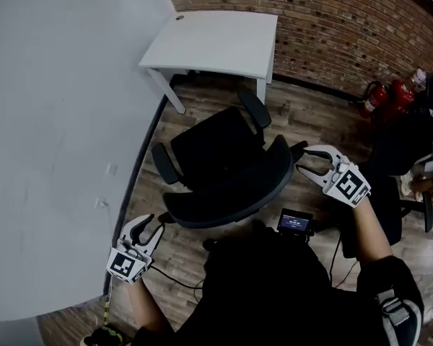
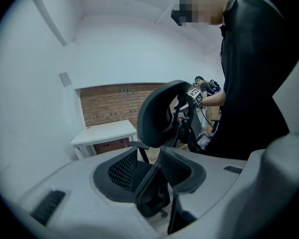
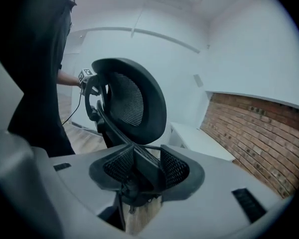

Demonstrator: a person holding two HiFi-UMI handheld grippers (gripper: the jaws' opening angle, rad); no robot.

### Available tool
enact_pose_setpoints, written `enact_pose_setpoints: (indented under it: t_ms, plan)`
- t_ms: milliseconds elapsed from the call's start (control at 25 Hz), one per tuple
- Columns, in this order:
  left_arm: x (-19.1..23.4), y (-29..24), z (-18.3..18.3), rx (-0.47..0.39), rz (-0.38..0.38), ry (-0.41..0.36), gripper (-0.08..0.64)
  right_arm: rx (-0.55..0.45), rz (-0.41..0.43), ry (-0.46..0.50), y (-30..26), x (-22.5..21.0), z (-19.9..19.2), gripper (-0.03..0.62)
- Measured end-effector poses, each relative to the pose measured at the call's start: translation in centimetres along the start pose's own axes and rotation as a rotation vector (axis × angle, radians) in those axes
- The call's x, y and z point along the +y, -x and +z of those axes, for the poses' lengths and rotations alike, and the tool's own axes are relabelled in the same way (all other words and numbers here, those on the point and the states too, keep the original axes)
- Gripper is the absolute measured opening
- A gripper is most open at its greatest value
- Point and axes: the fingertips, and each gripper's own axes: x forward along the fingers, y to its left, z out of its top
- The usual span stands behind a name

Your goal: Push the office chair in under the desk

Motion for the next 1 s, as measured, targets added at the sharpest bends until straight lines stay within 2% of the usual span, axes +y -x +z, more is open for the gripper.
enact_pose_setpoints:
  t_ms: [120, 280, 480, 640, 760, 1000]
  plan:
    - [-0.9, -0.4, -0.9, 0.044, -0.014, -0.027, 0.169, 0.074, 0.070, 0.096, -1.0, -0.6, -1.0, 0.183]
    - [-1.5, -1.4, -1.6, 0.116, -0.053, -0.056, 0.203, 0.160, 0.187, 0.283, -1.4, -0.7, -1.4, 0.201]
    - [-1.4, -2.9, -2.8, 0.227, -0.091, -0.169, 0.233, 0.272, 0.357, 0.410, -1.4, 0.5, -2.7, 0.225]
    - [-1.7, -4.3, -4.0, 0.325, -0.127, -0.257, 0.242, 0.339, 0.388, 0.518, -2.1, 0.4, -4.0, 0.231]
    - [-1.7, -4.9, -4.9, 0.378, -0.147, -0.275, 0.247, 0.361, 0.408, 0.572, -2.9, 0.3, -4.2, 0.230]
    - [-2.2, -5.1, -5.7, 0.437, -0.186, -0.305, 0.252, 0.360, 0.445, 0.618, -4.2, 1.0, -4.4, 0.230]
